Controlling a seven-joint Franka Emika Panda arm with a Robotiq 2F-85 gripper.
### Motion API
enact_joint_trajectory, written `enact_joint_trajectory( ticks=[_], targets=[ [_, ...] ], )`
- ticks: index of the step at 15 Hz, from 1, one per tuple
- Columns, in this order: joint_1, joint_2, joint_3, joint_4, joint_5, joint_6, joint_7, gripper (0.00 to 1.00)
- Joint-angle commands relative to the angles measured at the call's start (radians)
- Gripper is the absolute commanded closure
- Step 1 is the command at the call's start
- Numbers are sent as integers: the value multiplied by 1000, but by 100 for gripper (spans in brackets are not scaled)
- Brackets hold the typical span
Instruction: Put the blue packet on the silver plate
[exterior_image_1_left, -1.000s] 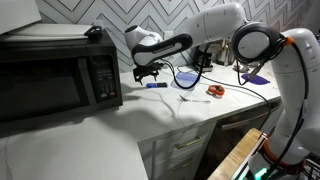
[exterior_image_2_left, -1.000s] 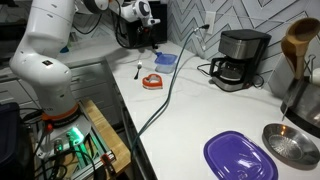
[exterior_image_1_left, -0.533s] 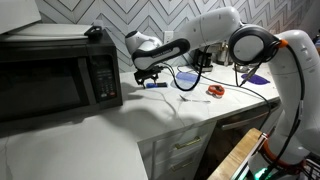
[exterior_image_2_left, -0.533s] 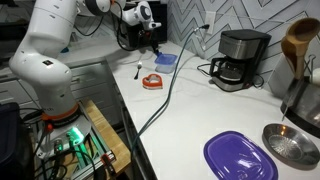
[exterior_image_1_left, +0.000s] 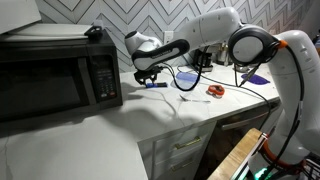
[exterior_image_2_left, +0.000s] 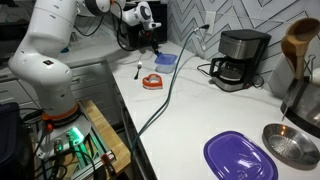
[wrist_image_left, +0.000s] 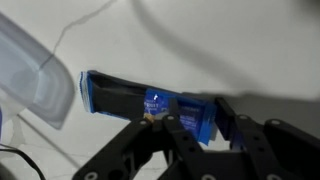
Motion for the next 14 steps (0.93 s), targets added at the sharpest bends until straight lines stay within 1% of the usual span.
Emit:
enact_joint_trajectory(
  ticks=[1, 2, 4, 10, 14],
  targets=[
    [17, 17, -20, 9, 2, -13, 11, 72],
    [18, 17, -20, 8, 3, -13, 9, 84],
    [19, 19, -21, 8, 2, -13, 8, 100],
    [24, 5, -24, 6, -5, -19, 5, 100],
    [28, -58, -32, -13, -3, -60, 24, 100]
  ],
)
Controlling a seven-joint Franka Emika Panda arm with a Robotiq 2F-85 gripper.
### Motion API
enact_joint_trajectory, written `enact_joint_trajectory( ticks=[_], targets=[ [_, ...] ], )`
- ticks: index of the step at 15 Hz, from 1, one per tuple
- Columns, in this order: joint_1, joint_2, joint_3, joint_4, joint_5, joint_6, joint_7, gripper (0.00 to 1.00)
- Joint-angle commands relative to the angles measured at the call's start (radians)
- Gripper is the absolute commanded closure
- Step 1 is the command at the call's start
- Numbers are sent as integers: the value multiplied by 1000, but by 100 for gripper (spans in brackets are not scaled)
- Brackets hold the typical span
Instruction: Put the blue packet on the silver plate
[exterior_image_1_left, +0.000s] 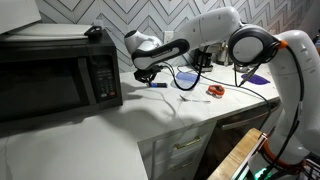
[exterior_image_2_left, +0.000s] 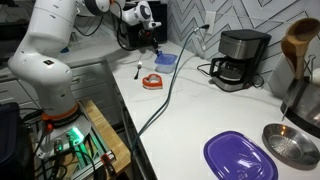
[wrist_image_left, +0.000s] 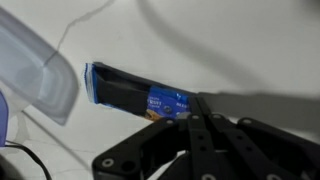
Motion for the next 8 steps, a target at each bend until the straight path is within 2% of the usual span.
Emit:
enact_joint_trajectory(
  ticks=[1, 4, 8],
  targets=[
    [17, -76, -20, -28, -3, -65, 31, 100],
    [15, -166, -27, -63, -18, -123, 74, 100],
    [-4, -313, -24, -132, -44, -142, 153, 100]
  ],
)
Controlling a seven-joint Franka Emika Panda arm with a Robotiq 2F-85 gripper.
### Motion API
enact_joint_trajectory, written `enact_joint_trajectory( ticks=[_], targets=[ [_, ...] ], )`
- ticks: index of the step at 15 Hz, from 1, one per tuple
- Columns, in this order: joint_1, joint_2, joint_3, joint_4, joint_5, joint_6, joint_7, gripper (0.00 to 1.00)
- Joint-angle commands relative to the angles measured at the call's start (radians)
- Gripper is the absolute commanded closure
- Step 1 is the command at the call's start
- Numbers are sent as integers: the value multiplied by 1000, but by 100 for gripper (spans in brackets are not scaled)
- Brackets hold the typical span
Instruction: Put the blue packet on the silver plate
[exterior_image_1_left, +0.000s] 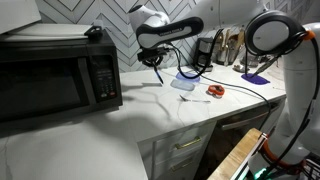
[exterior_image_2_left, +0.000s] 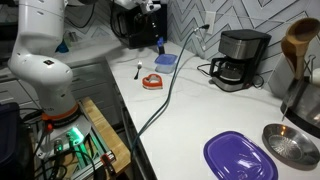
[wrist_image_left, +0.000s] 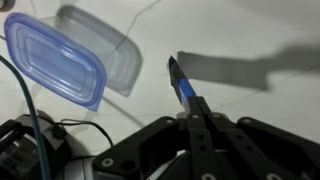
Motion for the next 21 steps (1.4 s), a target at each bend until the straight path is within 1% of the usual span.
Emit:
enact_joint_trajectory(
  ticks=[1, 4, 7, 11, 14, 16, 17, 19, 21],
  targets=[
    [-15, -173, 1, -137, -37, -10, 88, 100],
    [-51, -293, 5, -216, -71, -39, 144, 100],
    [-106, -405, 11, -300, -125, -66, 179, 100],
    [-204, -547, 13, -440, -178, -86, 182, 100],
    [-289, -651, 1, -562, -197, -72, 168, 100],
    [-344, -709, -14, -643, -201, -49, 158, 100],
    [-372, -745, -34, -689, -169, -15, 127, 100],
    [-425, -790, -69, -765, -162, 33, 93, 100],
    [-474, -816, -106, -825, -160, 130, 89, 100]
  ],
)
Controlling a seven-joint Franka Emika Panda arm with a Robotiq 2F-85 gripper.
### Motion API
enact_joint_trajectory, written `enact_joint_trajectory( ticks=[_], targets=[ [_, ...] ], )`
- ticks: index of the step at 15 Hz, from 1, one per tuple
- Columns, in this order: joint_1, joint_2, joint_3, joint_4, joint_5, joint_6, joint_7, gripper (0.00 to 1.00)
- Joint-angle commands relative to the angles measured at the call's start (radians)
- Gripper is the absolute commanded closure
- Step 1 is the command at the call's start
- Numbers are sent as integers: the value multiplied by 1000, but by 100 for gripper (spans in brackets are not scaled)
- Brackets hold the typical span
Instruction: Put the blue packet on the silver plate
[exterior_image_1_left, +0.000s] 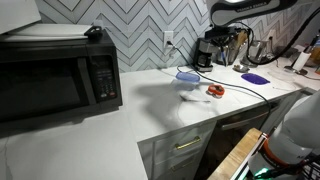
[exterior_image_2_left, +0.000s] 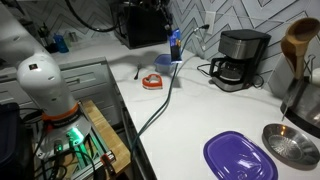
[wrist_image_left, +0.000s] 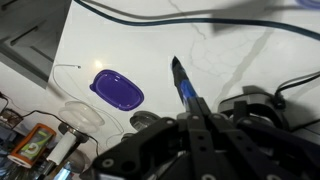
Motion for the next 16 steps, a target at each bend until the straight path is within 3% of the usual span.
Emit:
enact_joint_trajectory(
  ticks=[1, 11, 16],
  targets=[
    [-57, -18, 10, -36, 9, 46, -12, 100],
    [-92, 11, 20, -29, -19, 70, -8, 100],
    [-208, 165, -83, 58, -136, 67, -17, 100]
  ],
)
